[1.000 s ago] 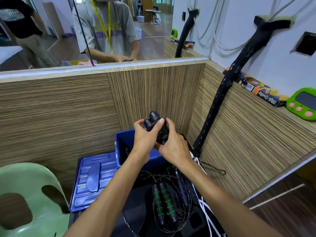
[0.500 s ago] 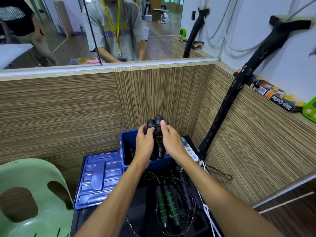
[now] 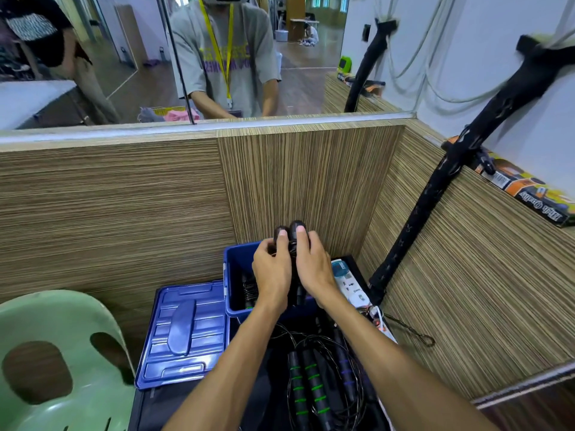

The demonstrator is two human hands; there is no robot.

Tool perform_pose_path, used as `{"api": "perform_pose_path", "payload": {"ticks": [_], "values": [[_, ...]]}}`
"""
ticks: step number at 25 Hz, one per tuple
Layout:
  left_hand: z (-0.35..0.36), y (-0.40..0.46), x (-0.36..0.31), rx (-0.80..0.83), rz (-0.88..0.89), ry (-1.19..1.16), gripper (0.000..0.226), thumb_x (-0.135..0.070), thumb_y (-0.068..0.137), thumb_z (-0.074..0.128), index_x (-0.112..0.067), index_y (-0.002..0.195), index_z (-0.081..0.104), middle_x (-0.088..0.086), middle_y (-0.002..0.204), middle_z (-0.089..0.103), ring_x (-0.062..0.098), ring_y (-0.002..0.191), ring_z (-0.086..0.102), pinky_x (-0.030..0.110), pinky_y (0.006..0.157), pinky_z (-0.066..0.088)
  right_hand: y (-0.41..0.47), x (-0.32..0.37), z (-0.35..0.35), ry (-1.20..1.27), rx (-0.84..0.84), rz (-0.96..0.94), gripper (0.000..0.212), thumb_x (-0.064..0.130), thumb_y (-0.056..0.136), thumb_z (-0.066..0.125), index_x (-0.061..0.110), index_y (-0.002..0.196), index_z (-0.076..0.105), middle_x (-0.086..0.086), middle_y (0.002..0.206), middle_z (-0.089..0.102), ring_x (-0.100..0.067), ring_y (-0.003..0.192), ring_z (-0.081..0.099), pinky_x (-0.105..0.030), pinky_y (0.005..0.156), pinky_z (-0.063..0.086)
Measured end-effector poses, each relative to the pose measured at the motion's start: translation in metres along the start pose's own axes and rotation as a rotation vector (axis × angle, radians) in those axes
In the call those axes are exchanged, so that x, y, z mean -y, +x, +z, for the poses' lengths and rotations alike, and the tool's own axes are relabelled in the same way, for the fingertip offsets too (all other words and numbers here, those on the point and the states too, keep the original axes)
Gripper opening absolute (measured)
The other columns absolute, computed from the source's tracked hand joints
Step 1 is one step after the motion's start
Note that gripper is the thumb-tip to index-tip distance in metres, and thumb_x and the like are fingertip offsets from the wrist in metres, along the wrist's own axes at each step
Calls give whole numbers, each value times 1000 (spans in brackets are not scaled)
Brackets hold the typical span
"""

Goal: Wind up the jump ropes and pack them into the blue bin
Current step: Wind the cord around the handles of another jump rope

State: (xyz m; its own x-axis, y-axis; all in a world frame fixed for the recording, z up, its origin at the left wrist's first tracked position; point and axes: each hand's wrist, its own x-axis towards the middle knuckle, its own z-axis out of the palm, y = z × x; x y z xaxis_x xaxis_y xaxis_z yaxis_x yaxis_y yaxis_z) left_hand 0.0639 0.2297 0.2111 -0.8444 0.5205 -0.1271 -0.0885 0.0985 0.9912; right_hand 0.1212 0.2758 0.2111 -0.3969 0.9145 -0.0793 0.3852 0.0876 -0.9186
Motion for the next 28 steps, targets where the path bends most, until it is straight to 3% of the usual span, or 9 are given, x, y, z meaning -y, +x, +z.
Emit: {"api": "perform_pose_path", "payload": {"ticks": [4, 7, 11, 14, 16, 19, 22, 28], "values": [[5, 0, -2, -54, 222, 50, 34, -49, 92, 52, -17, 98, 63, -3, 84, 69, 13, 79, 65, 35, 74, 53, 12, 7, 0, 20, 15, -42, 49, 60, 99, 22, 25, 96, 56, -1, 96, 66, -26, 97, 61, -49, 88, 47], [2, 12, 3, 8, 273, 95, 37, -50, 94, 50, -16, 100, 64, -3, 83, 69, 12, 78, 64, 39, 76, 54, 10, 4, 1, 27, -42, -69, 48, 61, 98, 26, 23, 93, 55, 0, 84, 65, -20, 83, 63, -46, 78, 51], [-2, 19, 2, 124, 176, 54, 36, -49, 95, 50, -18, 104, 66, -2, 91, 71, 13, 87, 66, 41, 85, 54, 8, -4, 4, 34, -65, -128, 44, 61, 98, 29, 23, 90, 51, 0, 77, 63, -17, 73, 62, -47, 72, 52], [-9, 26, -3, 209, 89, 16, 38, -55, 88, 54, -22, 99, 70, 1, 89, 74, 21, 89, 70, 50, 85, 55, 20, -2, 1, 130, 22, -86, 43, 67, 91, 38, 29, 105, 54, 2, 95, 66, -18, 92, 64, -49, 87, 52], [-11, 25, -7, 261, 78, 16, 36, -54, 87, 57, -23, 93, 73, 3, 84, 74, 25, 84, 70, 53, 82, 55, 31, 5, -4, 337, 115, -11, 39, 57, 93, 52, 26, 115, 59, 2, 106, 68, -15, 101, 65, -44, 95, 52], [-11, 16, -11, 290, -3, -90, 27, -41, 94, 57, -21, 94, 75, 5, 83, 74, 23, 79, 68, 44, 74, 56, 40, 16, -8, 375, 128, -18, 23, 36, 98, 58, 19, 110, 68, -2, 105, 71, -16, 101, 67, -44, 97, 52], [-11, 13, -21, 359, -110, -172, 25, -34, 95, 58, -16, 102, 74, 12, 85, 73, 24, 74, 68, 33, 62, 55, 40, 15, -11, 309, 119, -104, 21, 29, 99, 54, 21, 112, 68, 3, 109, 69, -13, 105, 64, -43, 99, 50], [-19, 17, -36, 453, -171, -129, 27, -35, 94, 59, -14, 102, 74, 16, 86, 72, 27, 72, 69, 37, 63, 56, 41, 12, -20, 262, 142, -234, 23, 24, 101, 50, 21, 112, 69, 8, 111, 68, -3, 107, 61, -31, 98, 49]]}}
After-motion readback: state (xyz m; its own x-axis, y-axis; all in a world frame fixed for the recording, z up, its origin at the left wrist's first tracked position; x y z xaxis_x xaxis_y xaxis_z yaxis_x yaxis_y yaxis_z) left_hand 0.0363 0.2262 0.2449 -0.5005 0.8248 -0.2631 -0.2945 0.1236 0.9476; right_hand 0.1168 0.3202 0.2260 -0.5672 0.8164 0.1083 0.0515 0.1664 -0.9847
